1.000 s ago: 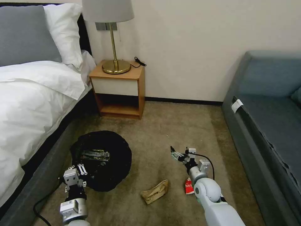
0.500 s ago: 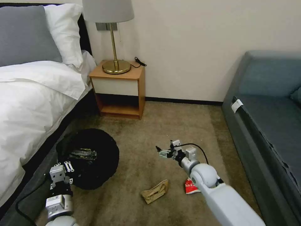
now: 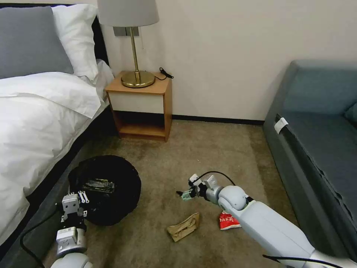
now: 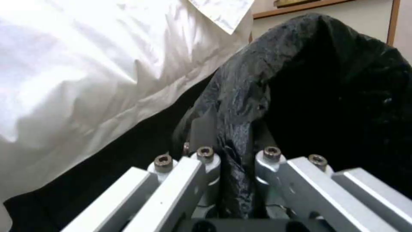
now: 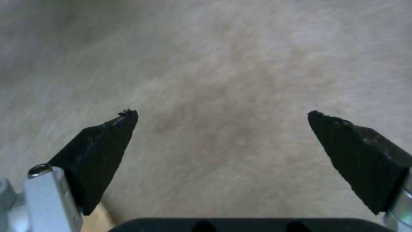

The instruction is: Pick up the trash bin, then pick up the garbage on the floor and place it into the trash bin.

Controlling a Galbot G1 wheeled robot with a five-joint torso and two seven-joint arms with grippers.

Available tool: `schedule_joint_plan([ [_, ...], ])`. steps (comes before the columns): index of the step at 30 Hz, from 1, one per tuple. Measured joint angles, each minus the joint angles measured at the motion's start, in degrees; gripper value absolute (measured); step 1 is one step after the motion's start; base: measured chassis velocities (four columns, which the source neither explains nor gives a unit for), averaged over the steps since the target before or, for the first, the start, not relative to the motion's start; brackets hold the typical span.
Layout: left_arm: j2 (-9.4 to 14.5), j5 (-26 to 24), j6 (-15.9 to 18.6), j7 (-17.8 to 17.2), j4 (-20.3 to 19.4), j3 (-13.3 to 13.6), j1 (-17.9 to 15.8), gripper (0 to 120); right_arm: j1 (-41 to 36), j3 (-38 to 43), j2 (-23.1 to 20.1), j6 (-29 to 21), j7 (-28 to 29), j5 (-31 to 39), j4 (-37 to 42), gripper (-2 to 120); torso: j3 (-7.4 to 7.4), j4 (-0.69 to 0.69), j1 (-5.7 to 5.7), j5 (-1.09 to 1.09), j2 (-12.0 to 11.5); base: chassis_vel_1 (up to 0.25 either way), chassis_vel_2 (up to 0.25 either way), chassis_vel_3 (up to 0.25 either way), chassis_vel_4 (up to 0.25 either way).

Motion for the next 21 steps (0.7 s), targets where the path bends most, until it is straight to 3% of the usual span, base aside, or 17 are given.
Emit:
schedule_joint_plan([
  [10, 0.0, 0.1, 1.2, 0.8, 1.5, 0.9, -0.7, 4, 1.8, -11.4, -2.9, -1.7, -4.4, -1.4, 0.1, 100, -0.01, 0.0, 0.0, 0.01, 0.0, 0.0, 0.0, 0.0, 0.0],
  [21, 0.4, 0.4, 1.0, 1.0, 2.9, 2.2, -0.3, 4, -0.7, -12.2, -4.2, -1.3, -6.2, -4.7, 0.2, 100, -0.01, 0.0, 0.0, 0.01, 0.0, 0.0, 0.0, 0.0, 0.0],
])
